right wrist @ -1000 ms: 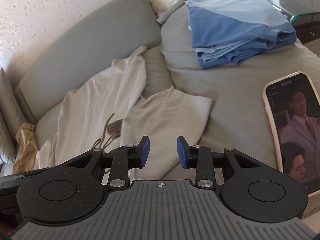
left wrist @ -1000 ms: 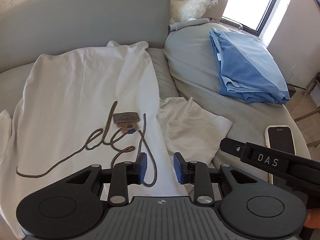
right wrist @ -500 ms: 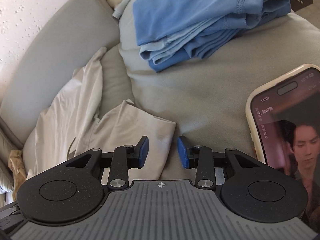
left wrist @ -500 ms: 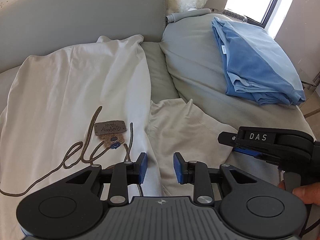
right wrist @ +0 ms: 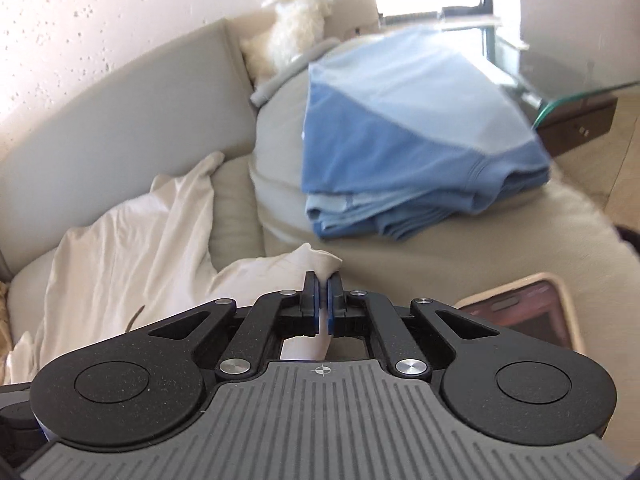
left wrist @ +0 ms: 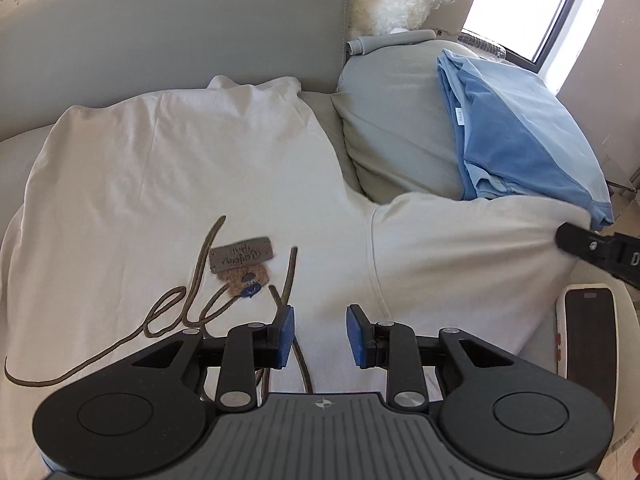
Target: Fold clothes
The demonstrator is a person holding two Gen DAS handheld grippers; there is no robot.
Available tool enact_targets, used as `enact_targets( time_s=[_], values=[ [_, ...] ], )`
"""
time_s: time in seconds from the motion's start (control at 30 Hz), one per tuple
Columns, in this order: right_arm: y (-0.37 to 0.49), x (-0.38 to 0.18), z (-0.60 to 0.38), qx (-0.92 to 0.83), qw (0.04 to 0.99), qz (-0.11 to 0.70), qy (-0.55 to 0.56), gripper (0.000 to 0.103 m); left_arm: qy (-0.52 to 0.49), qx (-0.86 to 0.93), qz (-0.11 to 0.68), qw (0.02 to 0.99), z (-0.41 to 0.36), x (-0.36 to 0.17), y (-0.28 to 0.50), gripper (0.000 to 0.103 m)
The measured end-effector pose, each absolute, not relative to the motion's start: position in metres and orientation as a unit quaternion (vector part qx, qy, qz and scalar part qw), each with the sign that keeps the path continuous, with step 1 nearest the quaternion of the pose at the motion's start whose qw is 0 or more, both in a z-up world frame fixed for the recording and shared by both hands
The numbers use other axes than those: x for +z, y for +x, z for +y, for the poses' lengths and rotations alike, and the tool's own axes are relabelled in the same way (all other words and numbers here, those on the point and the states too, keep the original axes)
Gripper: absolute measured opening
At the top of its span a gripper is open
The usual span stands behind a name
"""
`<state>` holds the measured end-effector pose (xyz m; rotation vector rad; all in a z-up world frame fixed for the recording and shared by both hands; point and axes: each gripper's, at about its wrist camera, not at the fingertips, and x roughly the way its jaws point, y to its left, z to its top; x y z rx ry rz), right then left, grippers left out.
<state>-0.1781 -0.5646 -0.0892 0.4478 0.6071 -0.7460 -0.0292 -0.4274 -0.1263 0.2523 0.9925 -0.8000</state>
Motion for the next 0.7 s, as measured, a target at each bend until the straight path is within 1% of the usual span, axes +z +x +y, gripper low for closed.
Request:
enact_targets(
  time_s=[0.07, 0.17, 0.23, 0.27, 0.3, 0.33, 0.47, 0.53, 0.57, 0.7],
  values=[
    [-0.183, -0.087, -0.561, -0.358, 0.862, 0.297, 0.198, 0.003, 0.133, -0.379, 0.479, 0.781, -0.433, -0.135, -0.034, 0.028],
    [-0.166, -0.111, -0.560, -0.356, 0.850, 0.354, 0.158, 0.005, 0.153, -0.379, 0.486, 0.773, -0.436, -0.146, -0.041, 0.028],
    [-0.159, -0.125, -0.564, -0.353, 0.833, 0.396, 0.158, 0.011, 0.168, -0.386, 0.474, 0.773, -0.435, -0.146, -0.044, 0.028],
    [-0.160, -0.126, -0.565, -0.353, 0.831, 0.398, 0.163, 0.015, 0.172, -0.390, 0.471, 0.773, -0.432, -0.145, -0.045, 0.028],
    [-0.161, -0.127, -0.566, -0.354, 0.829, 0.400, 0.168, 0.025, 0.171, -0.392, 0.470, 0.772, -0.430, -0.144, -0.045, 0.028],
    [-0.163, -0.123, -0.565, -0.357, 0.829, 0.396, 0.170, 0.033, 0.170, -0.393, 0.469, 0.772, -0.427, -0.142, -0.045, 0.028],
    [-0.168, -0.111, -0.556, -0.359, 0.833, 0.386, 0.167, 0.038, 0.164, -0.389, 0.464, 0.779, -0.413, -0.132, -0.045, 0.028],
    [-0.170, -0.104, -0.549, -0.356, 0.836, 0.382, 0.167, 0.045, 0.163, -0.389, 0.460, 0.781, -0.405, -0.126, -0.045, 0.028],
    [-0.170, -0.101, -0.543, -0.350, 0.839, 0.380, 0.170, 0.047, 0.163, -0.387, 0.459, 0.783, -0.400, -0.123, -0.045, 0.028],
    [-0.157, -0.097, -0.519, -0.297, 0.853, 0.387, 0.185, 0.049, 0.158, -0.373, 0.459, 0.791, -0.375, -0.115, -0.041, 0.028]
  ],
)
